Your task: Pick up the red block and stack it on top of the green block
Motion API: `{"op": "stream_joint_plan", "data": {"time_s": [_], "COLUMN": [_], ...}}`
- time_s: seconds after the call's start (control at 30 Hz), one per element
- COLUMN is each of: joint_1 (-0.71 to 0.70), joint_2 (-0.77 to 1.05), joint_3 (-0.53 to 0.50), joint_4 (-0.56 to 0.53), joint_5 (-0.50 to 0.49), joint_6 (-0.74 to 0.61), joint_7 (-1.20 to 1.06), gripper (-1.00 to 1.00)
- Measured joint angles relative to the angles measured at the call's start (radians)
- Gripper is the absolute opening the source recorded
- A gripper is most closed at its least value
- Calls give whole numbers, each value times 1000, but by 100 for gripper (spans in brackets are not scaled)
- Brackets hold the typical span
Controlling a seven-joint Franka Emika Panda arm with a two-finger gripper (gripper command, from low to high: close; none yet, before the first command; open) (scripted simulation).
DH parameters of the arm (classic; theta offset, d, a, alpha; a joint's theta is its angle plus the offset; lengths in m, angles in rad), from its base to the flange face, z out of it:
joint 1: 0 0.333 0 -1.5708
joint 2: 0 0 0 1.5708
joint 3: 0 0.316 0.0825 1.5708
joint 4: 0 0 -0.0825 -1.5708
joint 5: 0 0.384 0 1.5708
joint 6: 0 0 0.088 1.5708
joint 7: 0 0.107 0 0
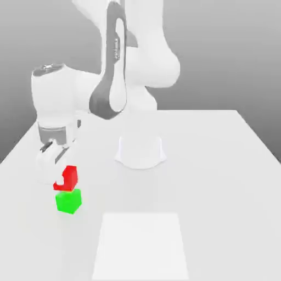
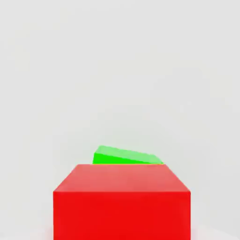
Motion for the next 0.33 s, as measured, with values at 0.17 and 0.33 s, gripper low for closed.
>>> {"op": "stream_joint_plan", "data": {"time_s": [0.17,0.33], "joint_1": [6,-6], "joint_2": [0,-81], "joint_3": [0,-2], "joint_4": [0,-3], "joint_5": [0,-29], "joint_6": [0,-80], "joint_7": [0,19], "gripper": [100,100]}}
